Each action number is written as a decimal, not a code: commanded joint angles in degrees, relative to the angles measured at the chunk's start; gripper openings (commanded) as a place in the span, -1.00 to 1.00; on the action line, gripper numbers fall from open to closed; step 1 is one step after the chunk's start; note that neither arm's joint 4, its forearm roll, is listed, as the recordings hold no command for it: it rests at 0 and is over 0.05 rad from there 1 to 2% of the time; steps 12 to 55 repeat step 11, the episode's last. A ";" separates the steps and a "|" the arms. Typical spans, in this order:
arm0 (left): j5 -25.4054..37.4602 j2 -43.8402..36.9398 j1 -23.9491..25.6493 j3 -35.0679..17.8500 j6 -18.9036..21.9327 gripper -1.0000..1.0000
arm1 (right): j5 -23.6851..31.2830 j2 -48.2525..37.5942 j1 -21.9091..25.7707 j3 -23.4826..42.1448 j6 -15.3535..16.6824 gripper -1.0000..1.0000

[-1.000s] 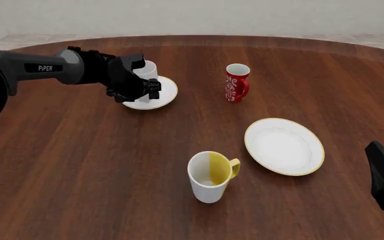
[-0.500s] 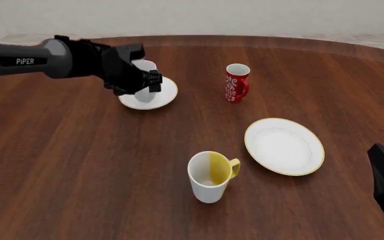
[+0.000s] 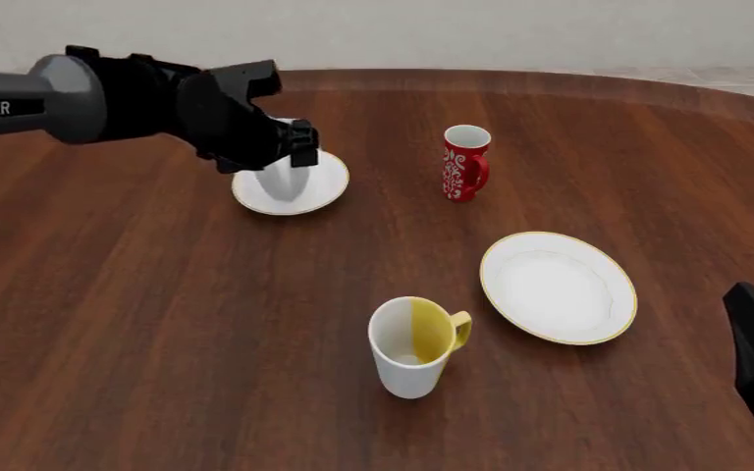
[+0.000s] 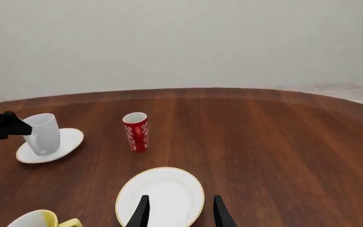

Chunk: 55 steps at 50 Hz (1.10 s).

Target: Put the white mug on the left plate.

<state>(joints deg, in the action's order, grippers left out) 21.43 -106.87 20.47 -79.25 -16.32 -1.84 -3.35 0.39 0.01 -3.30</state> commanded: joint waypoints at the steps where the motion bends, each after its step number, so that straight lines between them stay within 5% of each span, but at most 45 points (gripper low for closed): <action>1: 0.39 2.53 -0.07 1.30 0.62 1.00 | 0.25 0.35 -0.11 0.00 0.10 1.00; 55: 1.60 4.86 -0.09 1.51 1.76 1.00 | -0.13 -0.14 0.01 0.00 0.06 1.00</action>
